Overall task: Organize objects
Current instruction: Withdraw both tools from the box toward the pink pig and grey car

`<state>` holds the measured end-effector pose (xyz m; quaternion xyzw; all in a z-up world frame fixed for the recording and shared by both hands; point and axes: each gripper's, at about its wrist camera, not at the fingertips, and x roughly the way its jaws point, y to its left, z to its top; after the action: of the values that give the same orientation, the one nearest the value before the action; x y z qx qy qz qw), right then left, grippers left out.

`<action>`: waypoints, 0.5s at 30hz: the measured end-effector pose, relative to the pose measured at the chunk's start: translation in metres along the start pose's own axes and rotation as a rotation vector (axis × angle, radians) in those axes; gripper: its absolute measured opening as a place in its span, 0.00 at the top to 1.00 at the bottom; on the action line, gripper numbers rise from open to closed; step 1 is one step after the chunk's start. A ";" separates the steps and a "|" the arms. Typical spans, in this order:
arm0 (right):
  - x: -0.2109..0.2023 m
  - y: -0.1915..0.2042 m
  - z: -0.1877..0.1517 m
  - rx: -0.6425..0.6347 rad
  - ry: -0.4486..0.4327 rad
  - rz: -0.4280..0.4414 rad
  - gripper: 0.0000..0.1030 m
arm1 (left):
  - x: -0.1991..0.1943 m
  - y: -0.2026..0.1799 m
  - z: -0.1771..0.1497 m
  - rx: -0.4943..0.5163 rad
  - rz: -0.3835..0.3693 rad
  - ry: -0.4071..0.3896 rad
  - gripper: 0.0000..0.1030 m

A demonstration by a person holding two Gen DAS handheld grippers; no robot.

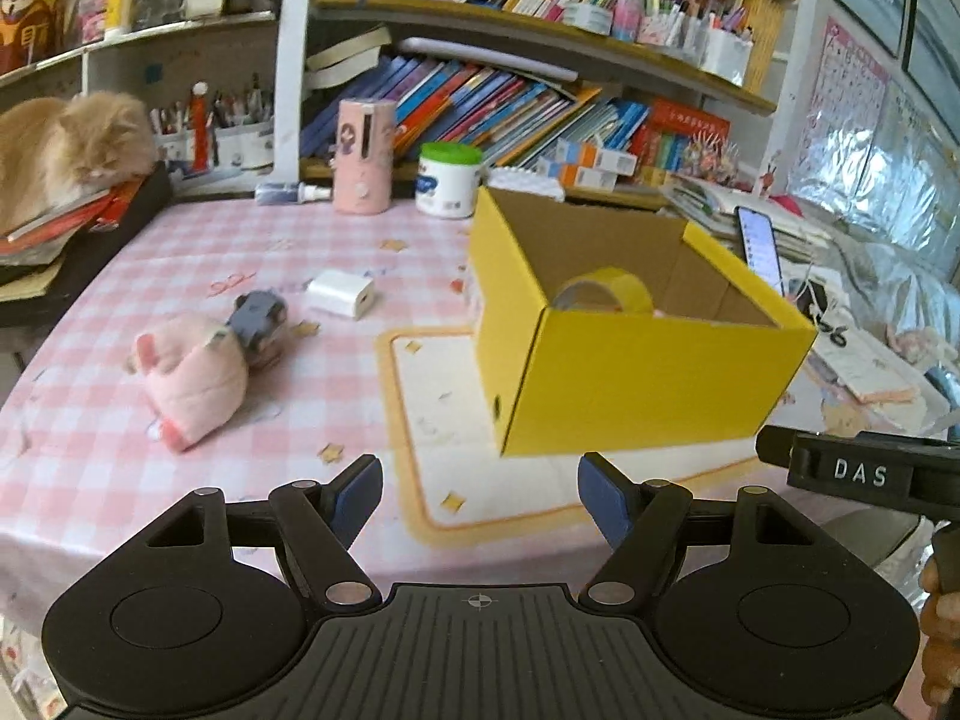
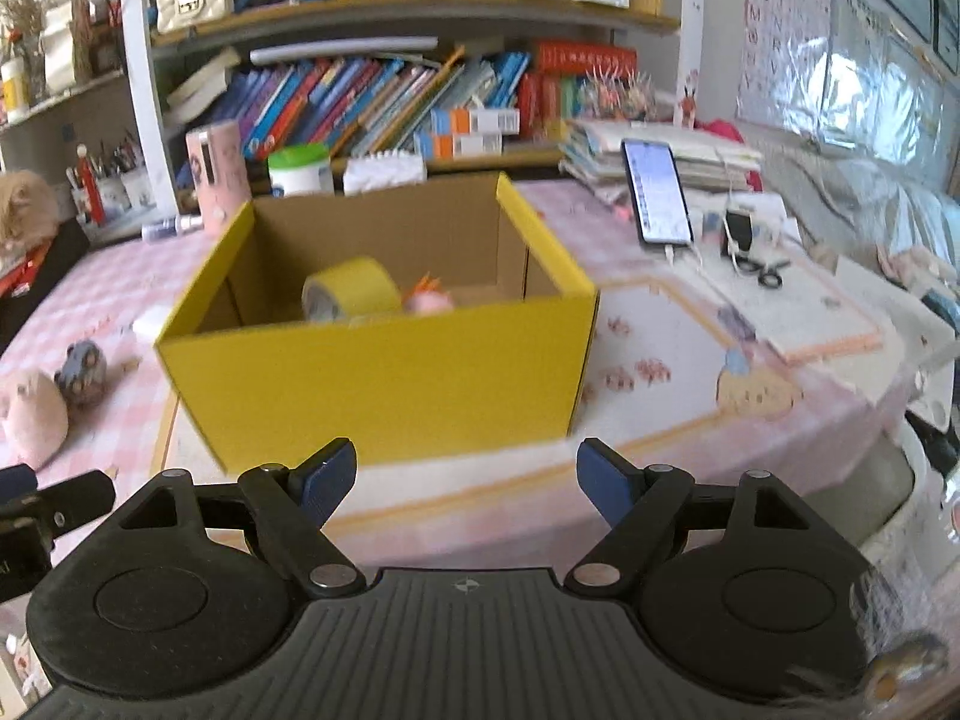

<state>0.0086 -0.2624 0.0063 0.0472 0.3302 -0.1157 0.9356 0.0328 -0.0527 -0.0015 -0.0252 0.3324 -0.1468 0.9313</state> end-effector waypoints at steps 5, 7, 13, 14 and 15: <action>-0.010 0.021 -0.019 -0.033 0.020 0.016 0.20 | -0.010 0.010 -0.010 0.013 0.009 0.015 0.28; -0.013 0.029 -0.025 -0.049 0.027 0.028 0.20 | -0.014 0.015 -0.014 0.017 0.014 0.021 0.28; -0.018 0.050 -0.037 -0.066 0.070 0.074 0.18 | -0.025 0.029 -0.025 0.012 0.035 0.050 0.23; -0.018 0.053 -0.039 -0.066 0.081 0.086 0.18 | -0.027 0.031 -0.027 0.010 0.039 0.052 0.22; -0.018 0.056 -0.040 -0.066 0.090 0.095 0.18 | -0.029 0.033 -0.028 0.009 0.042 0.054 0.22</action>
<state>-0.0159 -0.1979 -0.0129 0.0373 0.3729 -0.0579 0.9253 0.0025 -0.0109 -0.0107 -0.0101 0.3571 -0.1290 0.9251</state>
